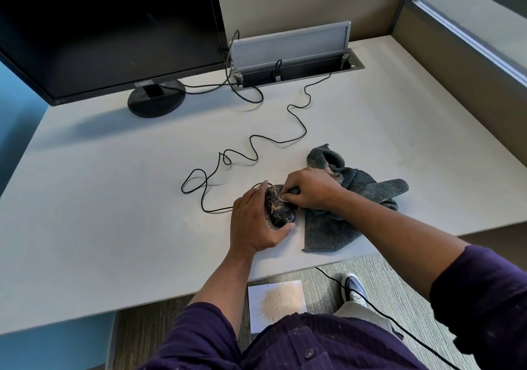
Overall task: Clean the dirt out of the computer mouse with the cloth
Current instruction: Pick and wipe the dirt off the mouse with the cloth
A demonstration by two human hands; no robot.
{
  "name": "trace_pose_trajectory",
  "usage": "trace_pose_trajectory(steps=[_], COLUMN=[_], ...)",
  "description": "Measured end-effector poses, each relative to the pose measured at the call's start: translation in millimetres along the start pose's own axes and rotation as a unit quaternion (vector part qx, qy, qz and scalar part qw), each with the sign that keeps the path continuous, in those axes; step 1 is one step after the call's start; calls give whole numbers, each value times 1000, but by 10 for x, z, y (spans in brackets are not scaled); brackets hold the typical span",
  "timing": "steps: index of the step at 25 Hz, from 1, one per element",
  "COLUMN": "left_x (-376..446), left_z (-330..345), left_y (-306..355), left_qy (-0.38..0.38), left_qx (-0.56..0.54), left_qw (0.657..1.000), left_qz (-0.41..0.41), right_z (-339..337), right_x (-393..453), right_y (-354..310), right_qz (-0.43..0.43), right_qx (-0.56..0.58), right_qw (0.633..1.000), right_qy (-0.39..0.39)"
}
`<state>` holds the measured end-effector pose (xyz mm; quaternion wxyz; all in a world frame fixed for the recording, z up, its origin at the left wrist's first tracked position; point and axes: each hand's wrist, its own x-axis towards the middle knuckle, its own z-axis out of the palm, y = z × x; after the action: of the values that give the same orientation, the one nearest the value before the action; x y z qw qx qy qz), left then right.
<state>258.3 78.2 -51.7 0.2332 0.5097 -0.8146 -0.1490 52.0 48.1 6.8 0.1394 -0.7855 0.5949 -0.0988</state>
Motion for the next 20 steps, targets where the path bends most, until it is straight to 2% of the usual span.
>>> trace_pose_trajectory(steps=[2, 5, 8, 13, 20], left_x=[3, 3, 11, 19, 25], left_z=[-3, 7, 4, 2, -1], left_y=[2, -3, -2, 7, -3], left_qy=[1, 0, 0, -12, -16], left_qx=[0, 2, 5, 5, 1], left_qw=[1000, 1000, 1000, 1000, 1000], left_qz=[1, 1, -1, -4, -5], right_z=[-31, -54, -21, -5, 5], right_x=[-1, 46, 120, 183, 215], right_y=[21, 47, -47, -144, -183], right_qz=[-4, 33, 32, -44, -76], right_qx=[-27, -91, -91, -82, -110], right_qw=[1000, 995, 994, 995, 990], right_qy=[-11, 34, 60, -34, -45])
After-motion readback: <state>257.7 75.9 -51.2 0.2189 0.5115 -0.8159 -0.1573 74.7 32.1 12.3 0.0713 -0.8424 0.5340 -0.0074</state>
